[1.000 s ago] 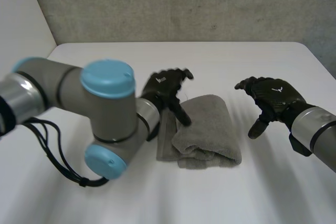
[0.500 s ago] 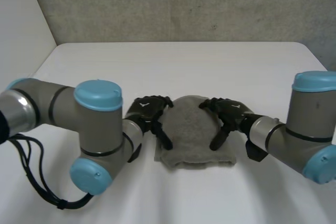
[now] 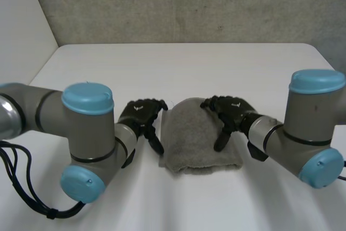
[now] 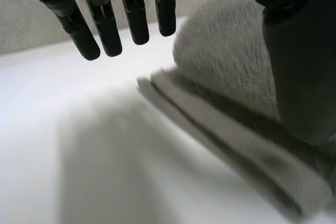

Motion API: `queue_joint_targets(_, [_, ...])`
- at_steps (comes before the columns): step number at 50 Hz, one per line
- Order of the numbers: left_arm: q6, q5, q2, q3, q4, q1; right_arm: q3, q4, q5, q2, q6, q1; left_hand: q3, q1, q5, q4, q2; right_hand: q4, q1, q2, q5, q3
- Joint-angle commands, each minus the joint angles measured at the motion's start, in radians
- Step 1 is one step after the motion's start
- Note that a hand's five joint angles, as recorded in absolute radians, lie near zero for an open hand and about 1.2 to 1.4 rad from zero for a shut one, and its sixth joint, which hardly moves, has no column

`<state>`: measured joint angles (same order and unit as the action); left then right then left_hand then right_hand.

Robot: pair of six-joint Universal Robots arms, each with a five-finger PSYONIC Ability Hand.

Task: Fold the towel.

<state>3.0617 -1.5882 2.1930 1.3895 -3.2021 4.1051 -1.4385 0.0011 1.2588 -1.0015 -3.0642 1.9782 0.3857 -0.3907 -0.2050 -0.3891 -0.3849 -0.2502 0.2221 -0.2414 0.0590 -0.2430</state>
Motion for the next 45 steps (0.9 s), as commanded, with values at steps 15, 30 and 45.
queue_joint_targets(15, [-0.015,-0.018,-0.505,-0.036,0.054,0.107,0.035,0.026,0.267,-0.502,-0.002,-0.151,-0.064,0.069,0.057,0.067,0.063,0.076,-0.048,0.067,-0.059,0.069])
queue_joint_targets(30, [-0.015,-0.07,-0.541,-0.11,0.226,0.172,0.125,0.206,0.334,-0.456,0.005,-0.145,-0.093,0.098,0.087,0.096,0.092,0.076,-0.048,0.067,-0.059,0.069])
queue_joint_targets(45, [-0.001,-0.073,-0.501,-0.11,0.24,0.175,0.118,0.212,0.307,-0.448,0.025,-0.139,-0.093,0.098,0.087,0.096,0.092,0.076,-0.048,0.067,-0.059,0.069])
